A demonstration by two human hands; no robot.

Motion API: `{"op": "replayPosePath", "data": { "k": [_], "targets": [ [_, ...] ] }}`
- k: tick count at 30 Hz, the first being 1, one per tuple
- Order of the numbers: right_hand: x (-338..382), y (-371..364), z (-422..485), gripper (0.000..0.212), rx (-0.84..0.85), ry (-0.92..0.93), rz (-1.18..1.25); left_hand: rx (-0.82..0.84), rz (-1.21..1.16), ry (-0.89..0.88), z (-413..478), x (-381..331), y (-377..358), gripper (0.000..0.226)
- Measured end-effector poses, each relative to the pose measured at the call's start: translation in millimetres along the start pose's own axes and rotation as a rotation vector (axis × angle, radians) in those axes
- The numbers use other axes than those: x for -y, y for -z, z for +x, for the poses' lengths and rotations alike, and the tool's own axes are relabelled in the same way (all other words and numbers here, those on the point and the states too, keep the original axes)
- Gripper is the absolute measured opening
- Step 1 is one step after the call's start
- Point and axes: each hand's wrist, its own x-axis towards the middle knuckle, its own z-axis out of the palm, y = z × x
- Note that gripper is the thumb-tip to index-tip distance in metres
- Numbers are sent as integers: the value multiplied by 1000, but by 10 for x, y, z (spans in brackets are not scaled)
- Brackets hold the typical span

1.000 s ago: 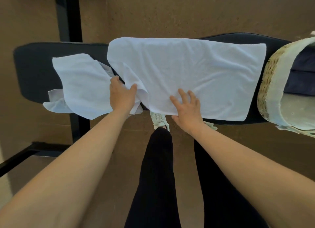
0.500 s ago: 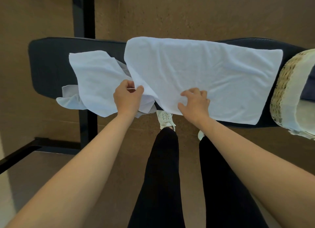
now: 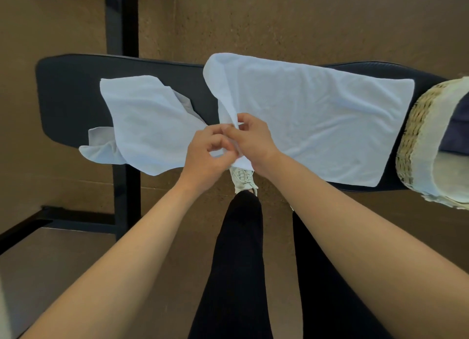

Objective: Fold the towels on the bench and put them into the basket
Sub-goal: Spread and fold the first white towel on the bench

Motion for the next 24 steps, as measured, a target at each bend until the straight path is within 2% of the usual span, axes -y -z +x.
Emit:
{"op": "replayPosePath", "data": {
  "k": [2, 4, 6, 9, 11, 14, 15, 18, 21, 24],
  "targets": [
    [-29, 46, 26, 15, -22, 24, -86, -104, -230, 174, 73, -38, 13, 13],
    [-55, 81, 31, 23, -19, 54, -164, -181, -356, 293, 216, -78, 26, 14],
    [-92, 112, 18, 30, 8, 90, -223, -104, -418, 381, 409, -121, 30, 31],
    [-150, 142, -5, 36, 78, 115, -266, 14, -524, 459, 718, -232, 22, 44],
    [-179, 142, -43, 43, 126, 113, -275, -20, -566, 492, 916, -329, 62, 52],
    [-225, 145, -97, 42, 152, 129, -296, -110, -630, 521, 1144, -462, 179, 83],
    [-222, 149, -133, 37, 153, 131, -299, -146, -623, 513, 1198, -484, 215, 81],
    [-263, 162, -216, 7, 101, 125, -256, -233, -531, 457, 1314, -531, 229, 37],
    [-302, 230, -341, 22, 6, 97, -180, -220, -439, 355, 1364, -690, 98, 22],
    [-369, 430, -542, 29, -78, 71, -92, -157, -298, 277, 1372, -900, -174, 24]
  ]
}}
